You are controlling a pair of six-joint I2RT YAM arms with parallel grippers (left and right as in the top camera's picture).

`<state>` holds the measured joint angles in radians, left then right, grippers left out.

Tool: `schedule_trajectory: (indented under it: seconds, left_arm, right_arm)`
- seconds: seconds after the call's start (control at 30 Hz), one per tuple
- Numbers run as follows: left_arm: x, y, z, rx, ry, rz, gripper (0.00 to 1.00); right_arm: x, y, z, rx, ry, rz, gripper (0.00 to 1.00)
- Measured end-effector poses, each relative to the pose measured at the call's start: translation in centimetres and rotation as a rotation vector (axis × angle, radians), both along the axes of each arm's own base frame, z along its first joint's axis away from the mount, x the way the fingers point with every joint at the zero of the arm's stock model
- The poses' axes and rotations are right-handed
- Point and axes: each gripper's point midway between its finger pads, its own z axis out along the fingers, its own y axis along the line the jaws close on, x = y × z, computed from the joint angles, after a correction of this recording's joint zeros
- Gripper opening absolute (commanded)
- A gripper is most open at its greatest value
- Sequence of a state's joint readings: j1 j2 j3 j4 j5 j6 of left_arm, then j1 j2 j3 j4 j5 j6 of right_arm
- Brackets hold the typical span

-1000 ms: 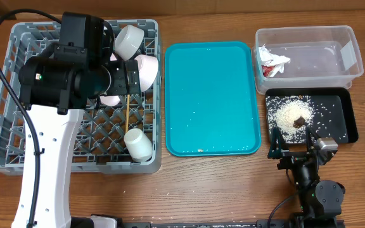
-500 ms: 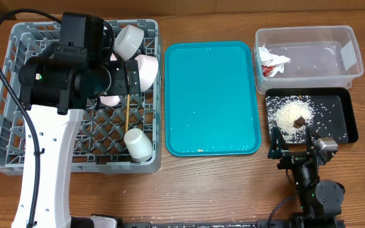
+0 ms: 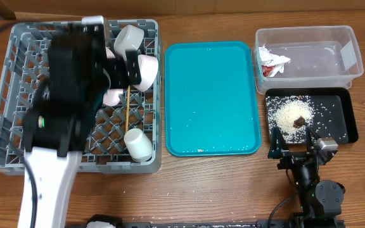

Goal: Sort waste into correct bins and load items into the dishwasher

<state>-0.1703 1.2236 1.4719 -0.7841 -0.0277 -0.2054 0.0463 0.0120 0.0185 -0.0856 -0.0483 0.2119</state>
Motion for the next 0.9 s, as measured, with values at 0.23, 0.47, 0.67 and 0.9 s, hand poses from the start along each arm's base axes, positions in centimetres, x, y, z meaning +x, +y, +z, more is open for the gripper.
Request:
schedule_trajectory:
  seconds: [0.23,0.47,0.67,0.9]
  left_arm:
    - [-4.2,0.8,-2.9,-0.023,-0.228,-0.033,1.0]
    - [-8.4,0.9,-8.4,0.026,-0.426,-0.122,1.0]
    - [-10.8,1.1,-13.0,0.075,-0.488,-0.145,1.0]
    - [-11.9,2.6,-14.4,0.108,-0.566,-0.087,1.0]
  right_arm:
    - [0.0,0.0,0.0,0.0,-0.001,0.0,1.0]
    - [0.0,0.0,0.1,0.0,-0.003,0.0,1.0]
    - [0.0,0.0,0.1,-0.001,-0.003,0.0,0.99]
    - [0.0,0.0,0.1,0.0,-0.004,0.0,1.0]
